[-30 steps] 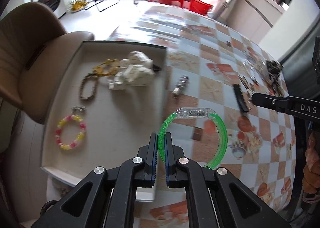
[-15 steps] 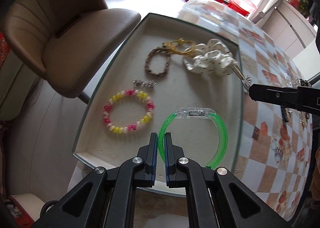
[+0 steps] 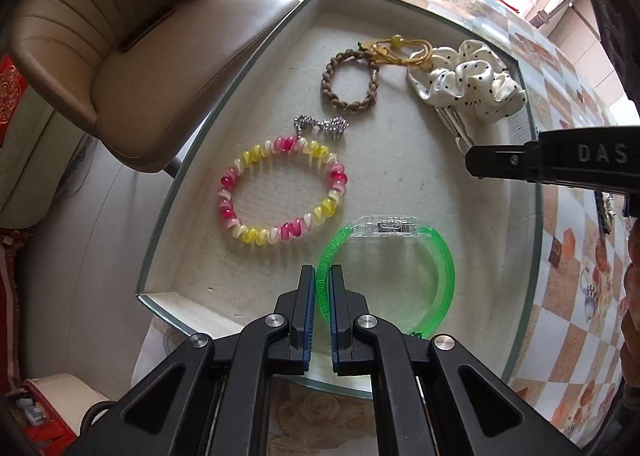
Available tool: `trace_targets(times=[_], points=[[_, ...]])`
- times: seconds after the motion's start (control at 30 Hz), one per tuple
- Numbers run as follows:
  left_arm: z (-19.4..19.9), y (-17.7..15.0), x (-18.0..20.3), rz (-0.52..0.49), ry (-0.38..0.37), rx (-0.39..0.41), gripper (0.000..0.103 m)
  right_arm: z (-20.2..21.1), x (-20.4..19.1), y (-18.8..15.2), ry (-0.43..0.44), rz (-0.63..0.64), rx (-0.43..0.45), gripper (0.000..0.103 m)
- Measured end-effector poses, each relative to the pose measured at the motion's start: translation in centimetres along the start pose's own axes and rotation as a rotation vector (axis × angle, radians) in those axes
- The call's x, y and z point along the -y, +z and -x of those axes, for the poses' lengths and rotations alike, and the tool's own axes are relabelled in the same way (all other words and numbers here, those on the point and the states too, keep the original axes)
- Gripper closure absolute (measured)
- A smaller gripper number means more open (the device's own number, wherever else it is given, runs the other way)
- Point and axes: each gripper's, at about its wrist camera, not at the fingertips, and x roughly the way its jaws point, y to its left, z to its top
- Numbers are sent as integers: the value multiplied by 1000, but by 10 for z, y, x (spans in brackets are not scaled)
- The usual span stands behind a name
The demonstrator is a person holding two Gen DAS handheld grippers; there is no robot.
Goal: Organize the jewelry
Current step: 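Carry the bangle and bunny-ear clip into the tray and open both tools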
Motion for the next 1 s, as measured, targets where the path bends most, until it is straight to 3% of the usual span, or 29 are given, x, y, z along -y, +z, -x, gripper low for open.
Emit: trace_targets(times=[0.7,0.8,0.9,1.0], points=[[-3,1,9,-8,48,-8,94,-8,6,-2,3,-31,-17,93],[0,2,9,-5,62,-4,94,-7,8,-2,24,-36,-18,85],[2,3,11,1,73,2,94,-4,6,-2,24,-35,-9,64],[4,4,11,1,79,4,94,0,7,-3,45,-48,-2,60]])
